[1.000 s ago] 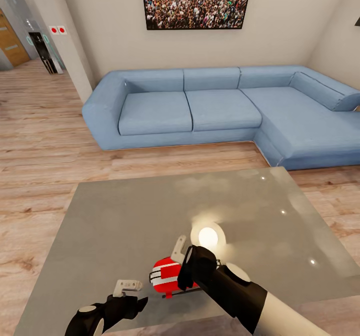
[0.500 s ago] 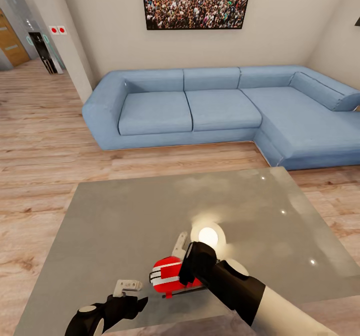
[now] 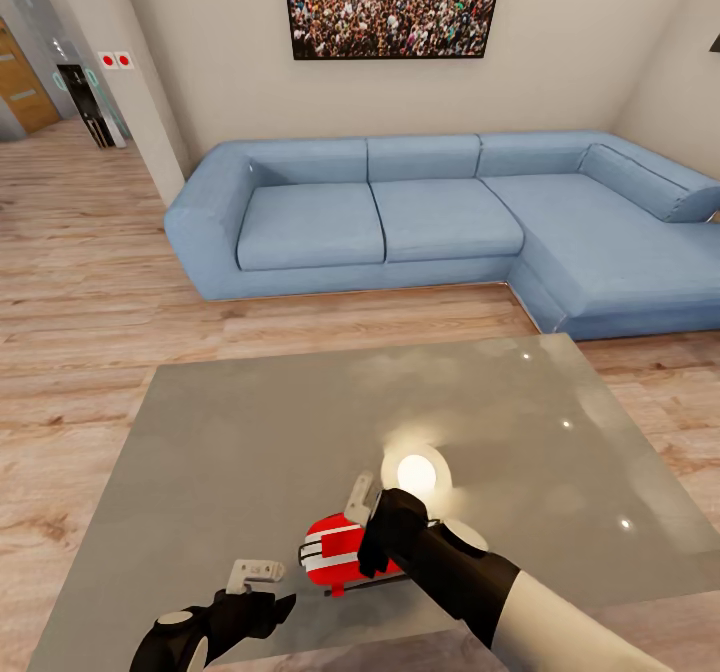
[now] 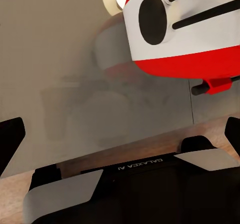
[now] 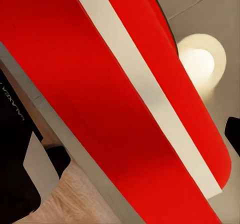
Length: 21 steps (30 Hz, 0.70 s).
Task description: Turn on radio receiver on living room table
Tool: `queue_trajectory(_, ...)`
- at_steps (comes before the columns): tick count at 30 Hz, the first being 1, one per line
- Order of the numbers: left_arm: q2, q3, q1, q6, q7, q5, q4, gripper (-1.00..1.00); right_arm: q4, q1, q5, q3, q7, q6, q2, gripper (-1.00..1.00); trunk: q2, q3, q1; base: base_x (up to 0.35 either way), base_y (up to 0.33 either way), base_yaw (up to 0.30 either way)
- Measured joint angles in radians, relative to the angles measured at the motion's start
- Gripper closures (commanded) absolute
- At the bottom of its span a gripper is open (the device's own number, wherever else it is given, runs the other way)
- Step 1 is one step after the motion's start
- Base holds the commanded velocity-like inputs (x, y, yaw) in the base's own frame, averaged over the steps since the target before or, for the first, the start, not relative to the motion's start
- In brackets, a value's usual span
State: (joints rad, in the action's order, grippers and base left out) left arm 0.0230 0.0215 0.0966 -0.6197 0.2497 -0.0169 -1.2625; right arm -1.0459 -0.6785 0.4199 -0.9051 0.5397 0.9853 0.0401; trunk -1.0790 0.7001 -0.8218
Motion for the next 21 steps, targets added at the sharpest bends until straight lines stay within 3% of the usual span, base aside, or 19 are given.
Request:
queue_trajectory(8, 0.000, 0.000, 0.000, 0.000, 0.000, 0.000, 0.000, -1.00, 0.004, 0.000, -0.002, 0.000, -0.001, -0.012, 0.001, -1.00, 0.000, 0.000, 0.000, 0.000, 0.000, 0.000)
queue_trajectory(17, 0.000, 0.000, 0.000, 0.000, 0.000, 0.000, 0.000, -1.00, 0.084, -0.014, -0.002, 0.001, -0.001, -0.067, 0.017, -1.00, 0.000, 0.000, 0.000, 0.000, 0.000, 0.000)
queue_trajectory(21, 0.000, 0.000, 0.000, 0.000, 0.000, 0.000, 0.000, -1.00, 0.125, -0.030, -0.003, 0.021, -0.001, -0.079, 0.022, -1.00, 0.000, 0.000, 0.000, 0.000, 0.000, 0.000)
